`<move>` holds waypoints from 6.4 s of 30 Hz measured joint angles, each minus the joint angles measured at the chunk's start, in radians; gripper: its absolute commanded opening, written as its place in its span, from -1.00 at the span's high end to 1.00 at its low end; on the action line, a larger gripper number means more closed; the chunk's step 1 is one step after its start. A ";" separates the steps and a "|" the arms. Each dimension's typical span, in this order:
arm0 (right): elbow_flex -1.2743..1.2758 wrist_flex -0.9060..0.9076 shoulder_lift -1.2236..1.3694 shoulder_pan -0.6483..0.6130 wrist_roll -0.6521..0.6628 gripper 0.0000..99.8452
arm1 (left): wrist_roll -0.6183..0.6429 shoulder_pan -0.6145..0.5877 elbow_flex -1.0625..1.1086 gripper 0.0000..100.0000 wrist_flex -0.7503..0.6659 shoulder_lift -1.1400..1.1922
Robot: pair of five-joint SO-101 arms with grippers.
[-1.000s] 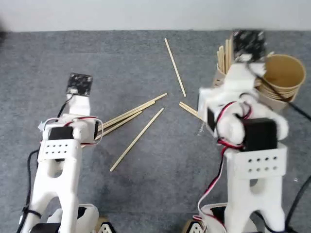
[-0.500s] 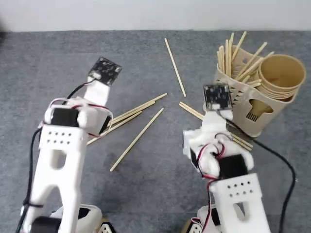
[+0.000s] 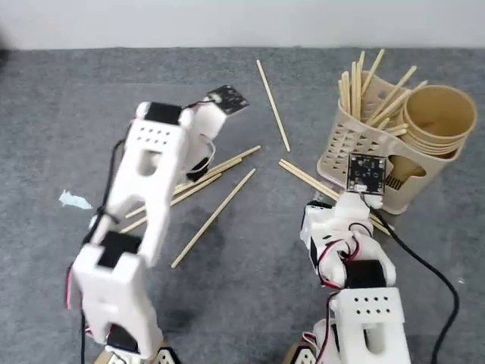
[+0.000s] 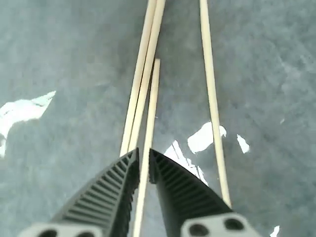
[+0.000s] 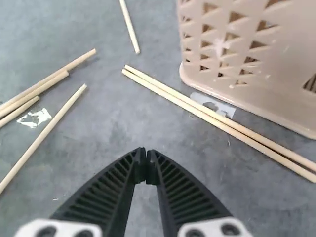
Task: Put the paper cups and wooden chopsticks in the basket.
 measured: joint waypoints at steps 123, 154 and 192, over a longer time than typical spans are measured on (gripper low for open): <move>0.009 -0.034 0.000 0.009 0.000 0.96 | -0.158 -0.020 -0.295 0.81 0.135 0.353; 0.009 -0.034 0.000 0.009 0.025 0.96 | -0.147 -0.072 -0.453 0.58 0.132 0.417; 0.009 -0.034 0.000 0.009 0.025 0.96 | -0.147 -0.028 -0.736 0.98 0.152 0.675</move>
